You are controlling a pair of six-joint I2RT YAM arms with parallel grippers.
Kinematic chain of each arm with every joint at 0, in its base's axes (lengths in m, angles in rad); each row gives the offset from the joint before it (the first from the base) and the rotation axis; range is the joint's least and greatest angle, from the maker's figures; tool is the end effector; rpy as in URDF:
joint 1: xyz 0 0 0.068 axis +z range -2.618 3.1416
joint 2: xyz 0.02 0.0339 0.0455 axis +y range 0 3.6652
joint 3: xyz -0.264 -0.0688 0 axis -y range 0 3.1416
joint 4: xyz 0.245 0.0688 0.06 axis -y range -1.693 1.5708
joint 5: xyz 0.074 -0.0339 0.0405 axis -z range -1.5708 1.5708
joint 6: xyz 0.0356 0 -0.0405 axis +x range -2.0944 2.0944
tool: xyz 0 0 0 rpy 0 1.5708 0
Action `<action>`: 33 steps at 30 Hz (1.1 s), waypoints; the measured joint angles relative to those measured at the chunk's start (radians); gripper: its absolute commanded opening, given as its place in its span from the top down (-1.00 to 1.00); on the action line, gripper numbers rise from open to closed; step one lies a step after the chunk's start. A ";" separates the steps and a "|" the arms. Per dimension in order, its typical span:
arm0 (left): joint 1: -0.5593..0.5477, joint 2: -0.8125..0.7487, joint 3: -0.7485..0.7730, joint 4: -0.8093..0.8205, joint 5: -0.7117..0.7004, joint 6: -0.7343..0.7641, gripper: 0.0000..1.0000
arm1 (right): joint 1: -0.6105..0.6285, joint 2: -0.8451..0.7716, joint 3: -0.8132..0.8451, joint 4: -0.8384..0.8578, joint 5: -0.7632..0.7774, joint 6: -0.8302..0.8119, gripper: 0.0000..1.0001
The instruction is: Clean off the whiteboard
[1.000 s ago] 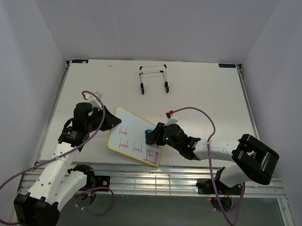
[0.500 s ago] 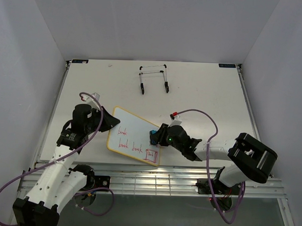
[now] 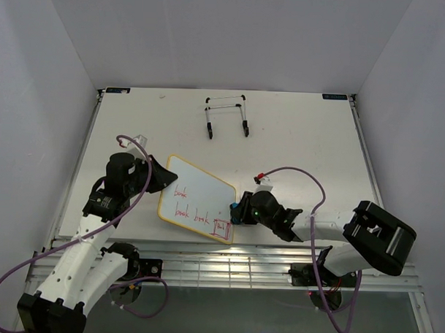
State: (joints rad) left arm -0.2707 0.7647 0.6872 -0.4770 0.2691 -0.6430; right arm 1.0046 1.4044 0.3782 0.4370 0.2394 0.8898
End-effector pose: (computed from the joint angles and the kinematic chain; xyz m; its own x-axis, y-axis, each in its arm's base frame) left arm 0.1618 -0.0547 0.2801 -0.6912 -0.4081 -0.5965 0.0764 0.7795 -0.6218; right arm 0.1384 0.2021 0.1350 -0.7425 0.2389 -0.6258 -0.2180 0.7972 0.5630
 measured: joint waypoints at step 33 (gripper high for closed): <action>0.011 0.008 0.000 0.045 -0.028 0.033 1.00 | 0.158 0.104 0.527 -0.314 -0.065 -0.143 0.85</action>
State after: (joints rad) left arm -0.2592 0.7731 0.6876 -0.4320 0.2413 -0.6102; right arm 1.1629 1.5085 0.9054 0.1226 0.1745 0.7471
